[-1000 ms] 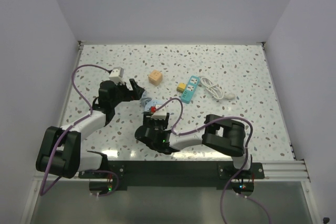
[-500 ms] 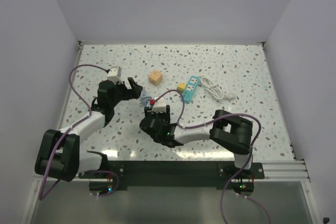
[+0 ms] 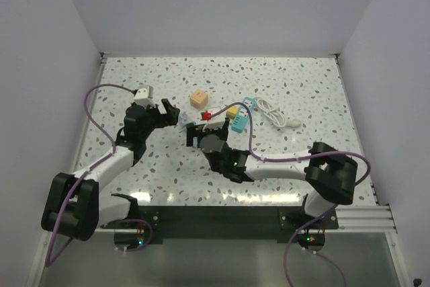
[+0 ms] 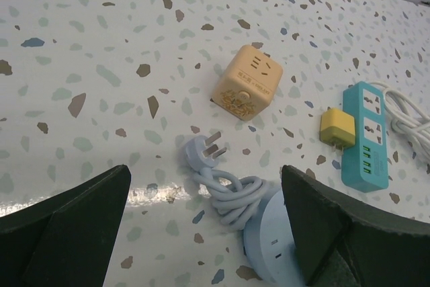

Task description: Insert the plug

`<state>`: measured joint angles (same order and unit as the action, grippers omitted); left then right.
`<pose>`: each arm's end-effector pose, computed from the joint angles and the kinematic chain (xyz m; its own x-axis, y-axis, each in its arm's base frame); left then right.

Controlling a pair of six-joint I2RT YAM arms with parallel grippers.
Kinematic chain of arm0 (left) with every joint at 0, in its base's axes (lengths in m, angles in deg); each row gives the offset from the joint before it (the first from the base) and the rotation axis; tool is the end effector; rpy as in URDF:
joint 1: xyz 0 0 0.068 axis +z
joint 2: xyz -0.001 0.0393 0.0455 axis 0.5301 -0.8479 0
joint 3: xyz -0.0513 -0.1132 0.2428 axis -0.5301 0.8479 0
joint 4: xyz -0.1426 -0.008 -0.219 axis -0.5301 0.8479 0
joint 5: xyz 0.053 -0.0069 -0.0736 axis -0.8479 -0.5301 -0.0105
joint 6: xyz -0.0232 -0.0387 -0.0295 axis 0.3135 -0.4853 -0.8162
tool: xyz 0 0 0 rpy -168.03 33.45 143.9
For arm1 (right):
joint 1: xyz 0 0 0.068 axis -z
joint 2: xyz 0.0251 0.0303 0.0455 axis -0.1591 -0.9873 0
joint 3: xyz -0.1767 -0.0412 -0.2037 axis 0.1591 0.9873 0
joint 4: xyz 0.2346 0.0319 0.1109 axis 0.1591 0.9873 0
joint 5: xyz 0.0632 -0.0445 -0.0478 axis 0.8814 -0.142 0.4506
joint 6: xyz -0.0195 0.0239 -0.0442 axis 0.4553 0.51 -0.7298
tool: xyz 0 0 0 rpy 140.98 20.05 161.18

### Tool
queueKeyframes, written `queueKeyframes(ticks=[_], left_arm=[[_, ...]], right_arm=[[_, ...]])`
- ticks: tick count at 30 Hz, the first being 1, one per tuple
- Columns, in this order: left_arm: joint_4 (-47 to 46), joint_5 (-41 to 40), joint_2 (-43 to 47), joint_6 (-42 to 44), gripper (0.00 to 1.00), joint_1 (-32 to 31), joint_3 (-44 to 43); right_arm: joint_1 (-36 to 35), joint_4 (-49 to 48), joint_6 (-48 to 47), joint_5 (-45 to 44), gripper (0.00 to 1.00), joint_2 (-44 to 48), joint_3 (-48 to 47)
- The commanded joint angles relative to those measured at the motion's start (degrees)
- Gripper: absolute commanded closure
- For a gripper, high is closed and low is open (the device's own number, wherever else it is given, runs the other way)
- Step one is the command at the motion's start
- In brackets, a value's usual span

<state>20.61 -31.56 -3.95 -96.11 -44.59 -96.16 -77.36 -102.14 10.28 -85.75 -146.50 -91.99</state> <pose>0.2546 -0.0592 0.2128 -0.3869 -0.3390 -0.8576 0.1284 0.9011 -0.4141 0.1600 0.3263 0.2300 -0.2073 0.1059 -0.9725 -0.2552 0.9538 0.1583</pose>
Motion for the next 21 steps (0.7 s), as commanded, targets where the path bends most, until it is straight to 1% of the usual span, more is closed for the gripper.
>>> queueKeyframes(ticks=[1, 2, 6, 7, 9, 12, 16, 21], left_arm=[[-3.06, -6.26, 4.57, 1.64, 0.0, -3.15, 1.52], [-2.62, -9.06, 5.19, 1.9, 0.0, -4.11, 1.7], [-0.77, -14.09, 8.26, 2.6, 0.0, -9.12, 2.23], [0.01, -15.14, 9.4, 2.69, 0.0, -10.7, 2.4], [0.89, -17.34, 10.2, 2.52, 0.0, -10.98, 3.02], [1.77, -19.11, 10.91, 2.52, 0.0, -10.98, 3.55], [2.82, -18.67, 9.07, 2.17, 0.0, -10.98, 2.85], [3.01, -19.37, 7.66, 2.08, 0.0, -10.89, 2.75]], right_arm=[[0.88, -3.82, -1.81, 2.42, 0.09, 4.24, 2.84], [1.14, -3.82, -1.55, 2.68, 0.09, 5.21, 3.72], [3.34, -6.54, -0.93, 3.21, 0.09, 11.43, 10.29], [4.82, -6.72, -0.76, 3.48, 0.09, 12.33, 11.27], [7.11, -7.16, 0.29, 6.1, 0.1, 13.56, 13.47], [7.56, -7.78, -0.49, 7.95, 0.13, 12.25, 13.31], [7.65, -5.58, 1.0, 13.31, 0.14, 7.69, 10.58], [7.56, -5.58, 3.81, 17.27, 0.14, 5.66, 9.36]])
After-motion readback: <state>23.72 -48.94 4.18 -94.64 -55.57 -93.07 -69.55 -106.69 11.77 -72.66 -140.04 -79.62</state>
